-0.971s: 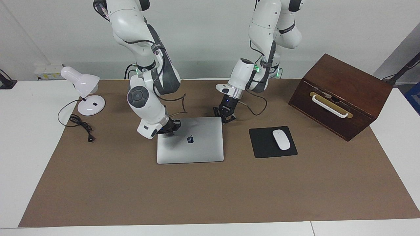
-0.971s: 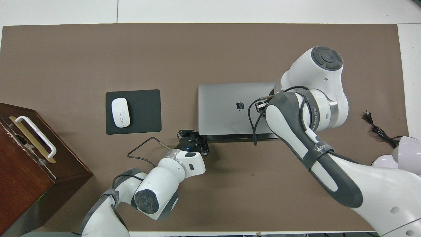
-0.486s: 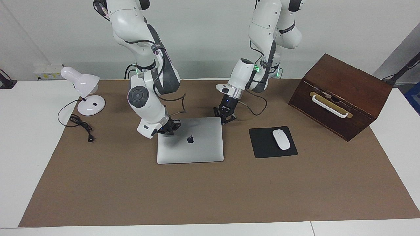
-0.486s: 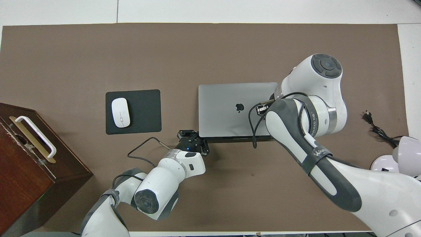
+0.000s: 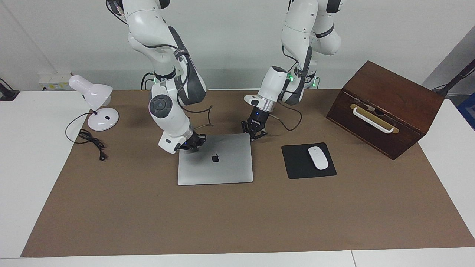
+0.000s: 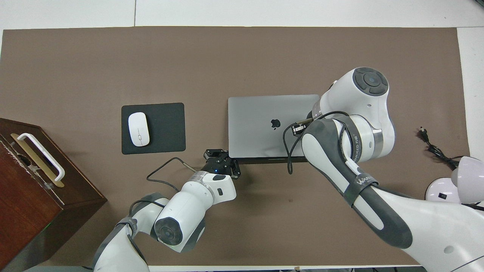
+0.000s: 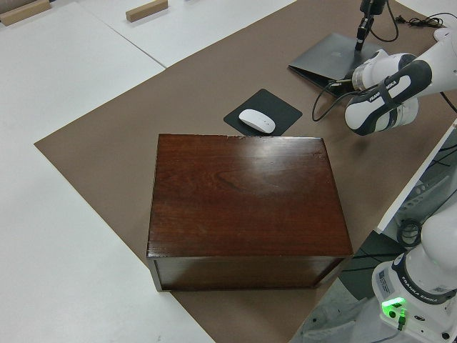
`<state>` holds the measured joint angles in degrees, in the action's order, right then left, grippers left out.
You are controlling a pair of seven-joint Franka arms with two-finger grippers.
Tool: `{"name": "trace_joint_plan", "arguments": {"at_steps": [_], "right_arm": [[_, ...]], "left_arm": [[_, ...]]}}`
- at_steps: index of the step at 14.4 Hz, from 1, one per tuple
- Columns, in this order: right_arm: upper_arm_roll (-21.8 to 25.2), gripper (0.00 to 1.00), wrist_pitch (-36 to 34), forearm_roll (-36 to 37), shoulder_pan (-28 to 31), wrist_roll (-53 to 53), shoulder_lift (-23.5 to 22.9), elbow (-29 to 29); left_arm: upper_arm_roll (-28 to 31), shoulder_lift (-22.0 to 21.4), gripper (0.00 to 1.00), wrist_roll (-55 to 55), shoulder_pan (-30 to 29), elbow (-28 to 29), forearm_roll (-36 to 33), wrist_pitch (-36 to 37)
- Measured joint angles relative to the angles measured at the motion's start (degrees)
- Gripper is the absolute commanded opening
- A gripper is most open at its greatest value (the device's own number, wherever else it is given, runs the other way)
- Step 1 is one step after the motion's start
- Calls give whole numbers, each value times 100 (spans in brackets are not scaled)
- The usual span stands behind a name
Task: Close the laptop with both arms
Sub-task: 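Lift the right gripper off the closed lid and withdraw it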
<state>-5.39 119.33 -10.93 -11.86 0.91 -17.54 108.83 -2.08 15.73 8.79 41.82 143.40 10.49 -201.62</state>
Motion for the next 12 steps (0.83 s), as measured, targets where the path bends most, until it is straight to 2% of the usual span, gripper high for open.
{"name": "trace_joint_plan", "arguments": {"at_steps": [5, 12], "right_arm": [[1, 0, -152, 0, 0, 0, 27, -148], [75, 0, -1668, 336, 248, 0, 233, -1390]], "left_arm": [[0, 0, 0, 20, 0, 0, 0, 0], [0, 0, 0, 26, 0, 0, 0, -1]]}}
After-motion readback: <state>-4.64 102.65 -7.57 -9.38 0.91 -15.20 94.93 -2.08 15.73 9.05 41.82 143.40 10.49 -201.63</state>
